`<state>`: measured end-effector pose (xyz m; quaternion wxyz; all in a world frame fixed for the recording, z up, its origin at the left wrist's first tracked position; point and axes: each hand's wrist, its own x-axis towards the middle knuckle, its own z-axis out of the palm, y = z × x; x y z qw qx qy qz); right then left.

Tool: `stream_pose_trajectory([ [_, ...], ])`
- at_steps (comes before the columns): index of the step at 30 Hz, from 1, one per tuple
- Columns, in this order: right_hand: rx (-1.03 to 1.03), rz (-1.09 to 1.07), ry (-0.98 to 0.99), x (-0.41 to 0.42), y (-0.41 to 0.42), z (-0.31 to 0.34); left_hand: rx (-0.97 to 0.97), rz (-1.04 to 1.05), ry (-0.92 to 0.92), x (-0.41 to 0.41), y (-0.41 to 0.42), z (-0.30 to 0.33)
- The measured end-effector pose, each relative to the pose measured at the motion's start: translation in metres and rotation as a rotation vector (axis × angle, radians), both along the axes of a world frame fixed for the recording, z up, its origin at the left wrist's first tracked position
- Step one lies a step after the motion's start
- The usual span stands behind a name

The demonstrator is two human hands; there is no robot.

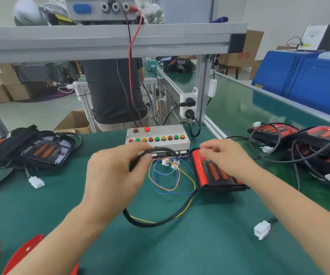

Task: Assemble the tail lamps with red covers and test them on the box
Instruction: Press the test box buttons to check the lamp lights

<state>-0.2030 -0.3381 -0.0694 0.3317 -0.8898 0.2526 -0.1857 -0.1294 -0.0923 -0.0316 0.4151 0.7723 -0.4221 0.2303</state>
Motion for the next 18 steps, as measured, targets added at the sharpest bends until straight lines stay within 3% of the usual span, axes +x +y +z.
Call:
stream_pose_trajectory([
  [2,0.553,0.036,-0.002,0.006,0.018,0.008,0.045,-0.099,-0.177,-0.013,-0.001,0.001],
  [4,0.837,0.037,0.031,0.014,0.027,0.010,0.094,-0.201,-0.284,-0.022,-0.004,-0.003],
  [7,0.718,0.082,0.193,0.025,0.035,0.009,0.163,-0.357,-0.288,-0.031,-0.008,-0.012],
  [10,0.526,0.064,0.291,0.029,0.035,0.015,0.091,-0.475,0.217,-0.021,-0.017,-0.015],
  [12,0.489,0.048,0.296,0.028,0.031,0.022,-0.007,-0.375,0.512,0.002,-0.027,-0.024],
  [13,0.450,0.047,0.289,0.028,0.029,0.026,0.037,-0.311,0.577,0.014,-0.032,-0.031],
  [15,0.398,0.058,0.282,0.026,0.027,0.031,0.303,-0.239,0.565,0.033,-0.046,-0.049],
  [18,0.487,0.105,0.227,0.022,0.021,0.039,0.773,-0.074,0.354,0.053,-0.060,-0.072],
])
